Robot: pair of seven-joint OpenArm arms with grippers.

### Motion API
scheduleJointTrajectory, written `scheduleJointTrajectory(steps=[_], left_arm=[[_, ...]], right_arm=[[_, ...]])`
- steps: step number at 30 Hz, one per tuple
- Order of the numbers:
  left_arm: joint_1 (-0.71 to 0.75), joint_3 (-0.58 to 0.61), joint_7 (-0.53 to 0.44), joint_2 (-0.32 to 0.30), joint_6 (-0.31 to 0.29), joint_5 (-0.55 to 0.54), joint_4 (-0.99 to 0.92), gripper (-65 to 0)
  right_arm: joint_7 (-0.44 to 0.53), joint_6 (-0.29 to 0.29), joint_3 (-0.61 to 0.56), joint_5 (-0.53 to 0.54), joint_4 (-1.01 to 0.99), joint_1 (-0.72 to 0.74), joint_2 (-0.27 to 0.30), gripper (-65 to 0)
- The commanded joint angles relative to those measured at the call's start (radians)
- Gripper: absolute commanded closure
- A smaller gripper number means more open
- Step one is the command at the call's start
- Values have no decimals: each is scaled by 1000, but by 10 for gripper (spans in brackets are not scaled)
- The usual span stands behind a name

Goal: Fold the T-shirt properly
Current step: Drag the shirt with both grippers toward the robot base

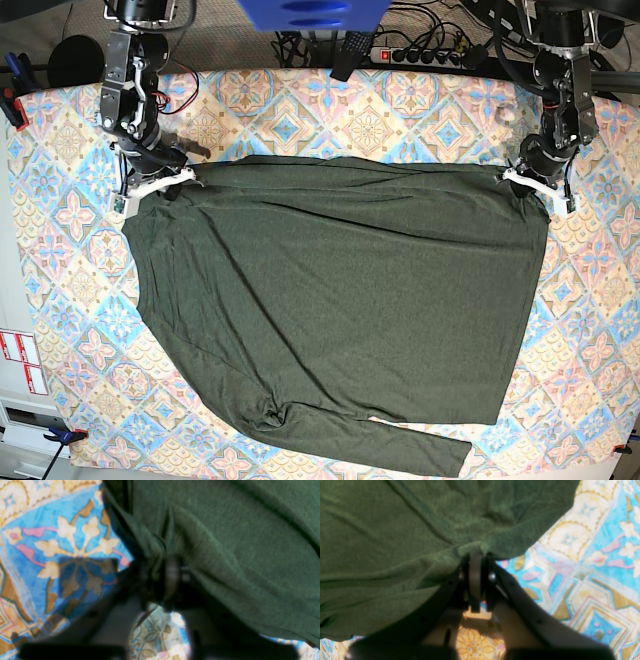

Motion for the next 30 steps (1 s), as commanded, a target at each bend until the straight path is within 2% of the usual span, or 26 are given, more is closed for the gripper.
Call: scheduleJointTrajectory(steps=[1,11,15,27,30], left_arm=[[3,-6,26,-12,-2,-1,7,0],[209,-11,19,-78,-2,-6,171,0],[293,-55,19,-76,-2,-6,236,0],[494,-62,19,-99,-2,-8,380,0],[514,-120,19,-94,-2,-8,412,0]], right_arm=[[19,3,2,6,19,6,4,0],[19,3,11,6,20,-23,4,0],[19,3,24,6,25,-60,9,0],[22,5,152,5,63,-182,9,0],[22,5,165,5,120,-208,9,0]])
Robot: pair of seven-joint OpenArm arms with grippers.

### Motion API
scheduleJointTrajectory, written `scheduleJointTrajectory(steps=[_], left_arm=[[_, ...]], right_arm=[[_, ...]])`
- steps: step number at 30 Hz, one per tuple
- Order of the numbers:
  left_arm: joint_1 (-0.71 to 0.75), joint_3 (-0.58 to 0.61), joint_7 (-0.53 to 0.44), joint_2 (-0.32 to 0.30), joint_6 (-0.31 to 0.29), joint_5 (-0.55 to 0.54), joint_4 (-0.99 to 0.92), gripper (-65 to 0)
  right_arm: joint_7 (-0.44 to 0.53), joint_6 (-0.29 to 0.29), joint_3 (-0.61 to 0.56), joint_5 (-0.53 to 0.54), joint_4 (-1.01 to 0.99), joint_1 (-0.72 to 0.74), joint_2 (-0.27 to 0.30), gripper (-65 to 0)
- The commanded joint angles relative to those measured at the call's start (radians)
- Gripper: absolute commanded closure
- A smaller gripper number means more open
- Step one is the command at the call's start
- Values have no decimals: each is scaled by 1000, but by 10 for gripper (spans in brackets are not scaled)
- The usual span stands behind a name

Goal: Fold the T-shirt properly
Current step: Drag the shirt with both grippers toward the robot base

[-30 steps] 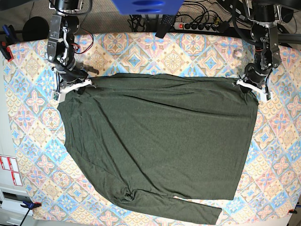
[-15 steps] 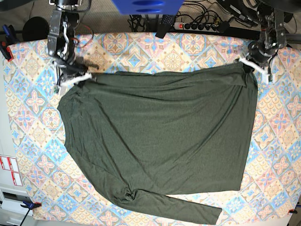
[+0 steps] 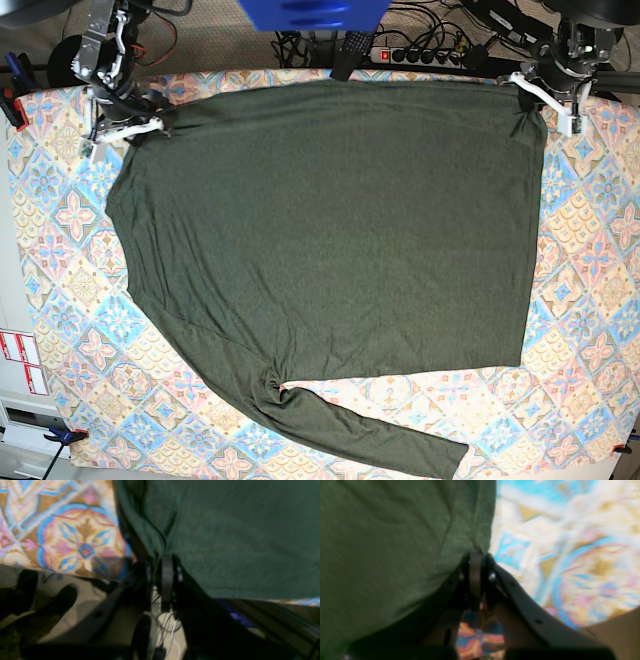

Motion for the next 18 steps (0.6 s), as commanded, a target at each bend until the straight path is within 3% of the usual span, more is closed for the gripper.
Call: scheduleJointTrajectory(steps=[1,7,12,15,18], left_arm=[[-1,-41,-20,-22,14,10,14,0],[-108,-93,-13,3,14,8,15,0],[-199,-96,-11,12,14,11,9,0],[-269,-96,-10,48,16,20,8,0],[-335,-96,35,64,16,19,-31,0]], right_arm=[[22,2,6,5,42,-1,9,0],[21,2,-2,7,79,14,9,0],[19,2,-17,7,75,118,9,0],[19,2,-37,7,48,177,9,0],[19,2,-39,5,6,230,9,0]])
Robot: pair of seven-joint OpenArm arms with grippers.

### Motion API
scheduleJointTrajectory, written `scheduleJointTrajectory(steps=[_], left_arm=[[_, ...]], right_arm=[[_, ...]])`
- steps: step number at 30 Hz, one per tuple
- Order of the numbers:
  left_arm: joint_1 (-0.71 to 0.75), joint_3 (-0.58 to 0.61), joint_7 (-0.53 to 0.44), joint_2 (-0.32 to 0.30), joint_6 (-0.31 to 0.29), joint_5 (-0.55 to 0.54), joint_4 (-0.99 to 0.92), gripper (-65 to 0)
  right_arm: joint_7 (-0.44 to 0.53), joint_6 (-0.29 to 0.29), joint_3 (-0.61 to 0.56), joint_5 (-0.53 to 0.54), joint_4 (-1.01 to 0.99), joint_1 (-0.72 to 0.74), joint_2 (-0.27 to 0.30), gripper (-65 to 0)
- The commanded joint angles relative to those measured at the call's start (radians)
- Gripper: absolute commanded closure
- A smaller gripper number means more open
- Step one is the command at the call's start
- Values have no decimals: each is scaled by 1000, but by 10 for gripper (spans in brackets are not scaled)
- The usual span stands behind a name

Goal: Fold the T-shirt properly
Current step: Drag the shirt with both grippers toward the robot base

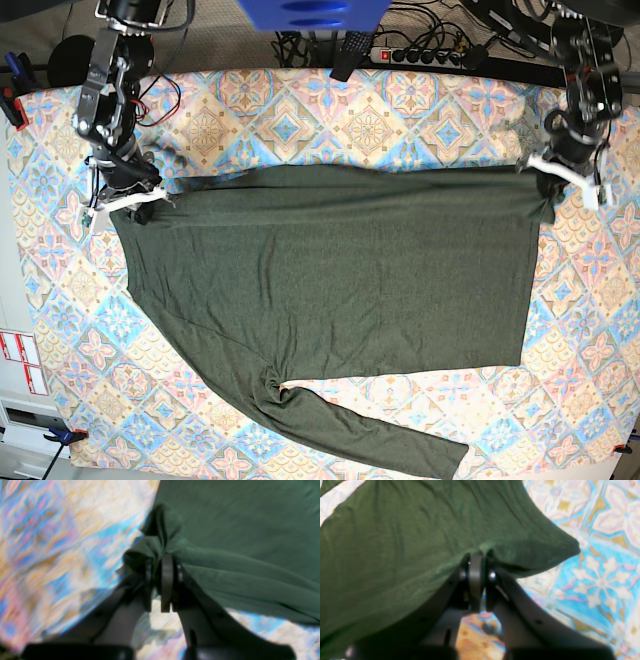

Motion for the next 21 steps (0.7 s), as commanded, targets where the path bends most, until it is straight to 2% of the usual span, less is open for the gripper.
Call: scheduleJointTrajectory(steps=[1,12,21], left_arm=[[-27,-10,-2,-15,12,8,-10,0],[-233,-7,13,-15,12,8,-194,0],[-296,-5,8,-5,14,11,-249,0]], right_arm=[[19,0,5,-3,-4,19,13,0],[22,0,3,-5,-159,139,13,0],[30,0,9,-6,-257,213,13,0]])
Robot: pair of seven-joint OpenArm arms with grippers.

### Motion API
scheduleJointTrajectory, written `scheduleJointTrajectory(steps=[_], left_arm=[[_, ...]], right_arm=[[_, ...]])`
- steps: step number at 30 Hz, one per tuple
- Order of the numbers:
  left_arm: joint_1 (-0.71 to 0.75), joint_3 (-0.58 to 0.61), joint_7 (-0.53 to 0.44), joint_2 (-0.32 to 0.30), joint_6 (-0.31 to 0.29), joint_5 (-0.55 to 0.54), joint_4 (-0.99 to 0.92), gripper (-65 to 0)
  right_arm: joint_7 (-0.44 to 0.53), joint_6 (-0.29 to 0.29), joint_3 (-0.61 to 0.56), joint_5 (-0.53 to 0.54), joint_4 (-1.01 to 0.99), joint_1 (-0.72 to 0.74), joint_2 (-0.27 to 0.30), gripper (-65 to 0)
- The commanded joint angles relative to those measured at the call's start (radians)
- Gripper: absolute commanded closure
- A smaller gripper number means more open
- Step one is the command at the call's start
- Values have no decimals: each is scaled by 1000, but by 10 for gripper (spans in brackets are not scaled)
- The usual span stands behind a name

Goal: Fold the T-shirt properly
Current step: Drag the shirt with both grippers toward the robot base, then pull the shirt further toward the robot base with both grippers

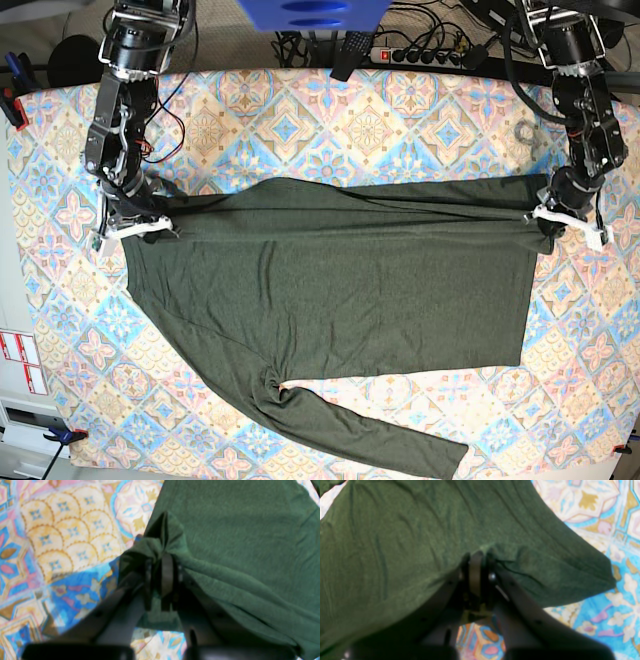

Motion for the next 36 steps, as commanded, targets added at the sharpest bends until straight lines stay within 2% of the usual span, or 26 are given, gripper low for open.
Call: scheduleJointTrajectory(steps=[1,9,11,14,18,21,23,25,29,36], left_arm=[[-19,-7,-25,-13,6,3,-3,0],[-59,-4,-21,-12,6,3,-98,0],[-54,24,-18,-13,7,3,-98,-71],[-51,50,-16,-16,9,3,-98,-230],[-11,47,-11,-23,9,-8,-74,-385],[36,46,12,-38,9,-9,1,-439],[70,44,16,-38,9,-9,52,-450],[105,44,16,-38,9,-9,92,-452],[154,44,13,-35,9,-8,115,-452],[147,52,10,-32,9,-6,37,-452]], right_arm=[[24,-2,7,-2,6,22,12,0],[26,-2,4,-2,-34,49,12,-2],[24,-2,1,-2,-34,48,12,-4],[16,-2,0,-2,-26,42,12,-24],[15,-2,0,-2,-25,16,12,-126],[15,-2,9,0,-25,-20,12,-212],[15,-2,9,0,-25,-29,12,-264],[15,-2,9,0,-25,-29,12,-289],[18,-2,10,0,-23,-49,12,-291],[15,-2,49,1,31,-67,12,-291]])
